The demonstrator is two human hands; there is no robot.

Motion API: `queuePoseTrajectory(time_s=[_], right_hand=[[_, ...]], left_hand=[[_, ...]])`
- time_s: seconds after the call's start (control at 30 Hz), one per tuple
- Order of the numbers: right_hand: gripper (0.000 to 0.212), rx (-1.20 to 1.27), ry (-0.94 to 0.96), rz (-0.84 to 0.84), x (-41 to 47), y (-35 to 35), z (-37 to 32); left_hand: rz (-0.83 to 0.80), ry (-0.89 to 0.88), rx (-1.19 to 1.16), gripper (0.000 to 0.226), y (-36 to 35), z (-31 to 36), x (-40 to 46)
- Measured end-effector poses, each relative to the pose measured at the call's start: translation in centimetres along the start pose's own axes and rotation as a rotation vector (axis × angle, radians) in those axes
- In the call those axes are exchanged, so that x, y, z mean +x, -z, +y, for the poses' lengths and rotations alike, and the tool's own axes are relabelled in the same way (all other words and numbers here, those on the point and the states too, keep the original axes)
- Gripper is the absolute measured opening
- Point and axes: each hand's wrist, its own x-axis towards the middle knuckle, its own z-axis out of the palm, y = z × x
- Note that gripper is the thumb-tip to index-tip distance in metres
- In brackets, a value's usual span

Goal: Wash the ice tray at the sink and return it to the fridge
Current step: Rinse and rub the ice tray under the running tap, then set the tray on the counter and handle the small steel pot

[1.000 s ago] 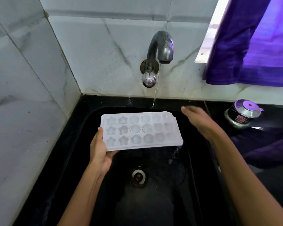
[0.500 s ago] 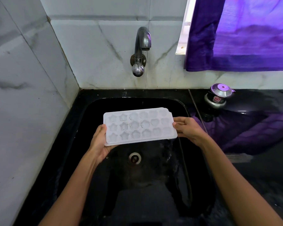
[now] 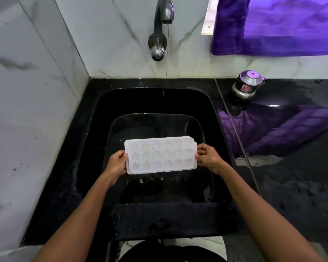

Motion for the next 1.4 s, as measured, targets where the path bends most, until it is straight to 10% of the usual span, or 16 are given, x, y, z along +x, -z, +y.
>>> queuePoseTrajectory(time_s=[0.4, 0.83, 1.13, 1.4], right_hand=[[0.039, -0.079, 0.252, 0.217, -3.9, -0.4, 1.2], [0.044, 0.169, 0.96, 0.456, -11.7, 3.3, -10.3], [0.057, -0.213, 0.667, 0.502, -9.2, 0.7, -1.0], [0.038, 0.049, 1.017, 0.594, -11.8, 2.6, -7.6]], left_hand=[[0.025, -0.526, 0.458, 0.018, 1.3, -0.5, -3.6], [0.395, -1.165, 0.139, 0.021, 3.8, 10.3, -11.1], [0.232, -0.828, 0.39, 0.053, 3.0, 0.9, -9.2], [0.553, -1.237, 0.262, 0.017, 3.6, 7.7, -12.8]])
